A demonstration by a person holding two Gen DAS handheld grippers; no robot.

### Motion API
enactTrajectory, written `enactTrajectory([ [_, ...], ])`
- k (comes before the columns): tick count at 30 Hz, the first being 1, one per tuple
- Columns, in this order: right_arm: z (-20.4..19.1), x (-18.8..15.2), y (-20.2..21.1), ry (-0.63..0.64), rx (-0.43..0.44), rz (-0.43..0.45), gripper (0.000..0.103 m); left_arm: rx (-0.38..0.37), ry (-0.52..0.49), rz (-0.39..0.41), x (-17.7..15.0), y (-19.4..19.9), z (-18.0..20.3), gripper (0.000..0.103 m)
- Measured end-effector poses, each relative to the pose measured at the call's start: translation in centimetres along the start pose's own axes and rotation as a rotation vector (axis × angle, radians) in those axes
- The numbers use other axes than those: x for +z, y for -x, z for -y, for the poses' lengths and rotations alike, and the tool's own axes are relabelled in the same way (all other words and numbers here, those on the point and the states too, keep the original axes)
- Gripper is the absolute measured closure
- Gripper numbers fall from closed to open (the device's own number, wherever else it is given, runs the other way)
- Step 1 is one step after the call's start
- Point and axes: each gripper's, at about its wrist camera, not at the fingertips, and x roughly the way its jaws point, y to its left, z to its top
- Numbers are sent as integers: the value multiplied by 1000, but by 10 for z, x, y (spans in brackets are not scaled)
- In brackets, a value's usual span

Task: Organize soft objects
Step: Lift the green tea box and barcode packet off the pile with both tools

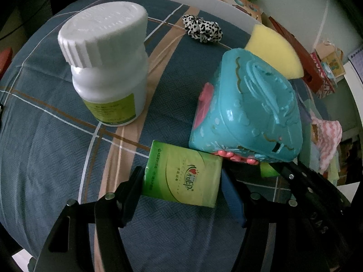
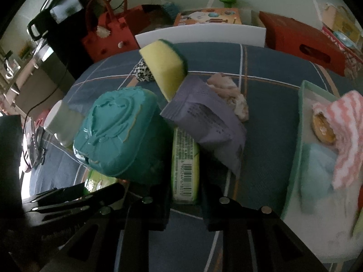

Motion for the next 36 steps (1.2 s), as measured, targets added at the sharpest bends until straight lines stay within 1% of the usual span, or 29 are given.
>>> enactTrajectory([
  [4, 4, -2, 9, -20, -6, 5, 79, -5, 2, 12, -2, 5, -1, 35],
  [8, 5, -2, 24, -22, -8, 32, 80, -21, 7, 30, -5, 11, -4, 35],
  [14, -2, -2, 47, 0, -5, 82, 80, -29, 12, 47, -8, 21, -9, 35],
  [18, -7, -3, 58, 19, -3, 104, 80, -37, 19, 75, -10, 32, -13, 35],
  [25, -12, -2, 66, 27, -10, 124, 80, -48, 33, 106, -15, 49, -20, 35],
  [31, -11, -2, 73, 27, -16, 142, 80, -57, 42, 161, -17, 72, -24, 35],
  [36, -11, -2, 73, 28, -18, 142, 80, -38, 49, 206, -19, 88, -27, 35],
])
